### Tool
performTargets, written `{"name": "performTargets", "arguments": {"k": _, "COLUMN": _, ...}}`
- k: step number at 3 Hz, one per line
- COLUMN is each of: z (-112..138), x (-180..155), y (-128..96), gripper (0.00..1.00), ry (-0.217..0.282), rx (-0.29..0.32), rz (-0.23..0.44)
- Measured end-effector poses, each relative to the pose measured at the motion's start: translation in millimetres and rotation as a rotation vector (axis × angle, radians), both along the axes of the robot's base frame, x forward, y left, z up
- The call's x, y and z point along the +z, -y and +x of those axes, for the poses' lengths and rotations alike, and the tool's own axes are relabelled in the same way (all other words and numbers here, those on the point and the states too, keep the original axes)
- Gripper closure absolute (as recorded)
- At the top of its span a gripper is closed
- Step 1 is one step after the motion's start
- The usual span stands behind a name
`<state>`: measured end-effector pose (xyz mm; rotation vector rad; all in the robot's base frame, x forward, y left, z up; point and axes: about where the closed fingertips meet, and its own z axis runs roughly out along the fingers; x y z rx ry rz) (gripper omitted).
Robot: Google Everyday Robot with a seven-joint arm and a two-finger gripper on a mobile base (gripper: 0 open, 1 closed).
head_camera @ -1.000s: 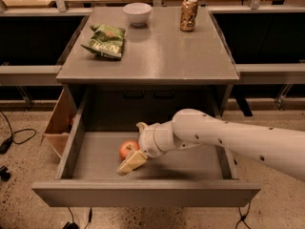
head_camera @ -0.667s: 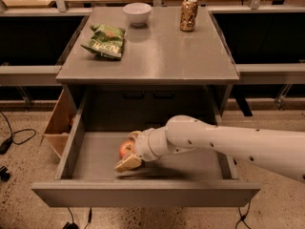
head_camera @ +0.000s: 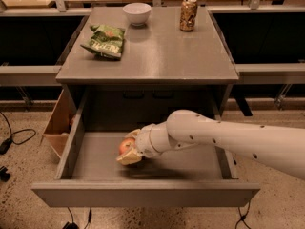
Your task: Pick apple from top drawer and place on counter
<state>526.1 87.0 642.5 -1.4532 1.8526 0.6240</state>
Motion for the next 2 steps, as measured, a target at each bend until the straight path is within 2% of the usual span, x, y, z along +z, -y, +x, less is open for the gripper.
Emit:
{"name": "performTargets", "arguments": {"k": 1, "z": 34, "x": 77, "y": 17, "gripper": 1.0, "ry": 0.042, "rx": -0.043, "rz": -0.039}}
{"name": "performTargets", "arguments": {"k": 2, "z": 71, "x": 205, "y": 44, "gripper": 1.0, "ry": 0.138, "rx": -0.116, "rz": -0.103}}
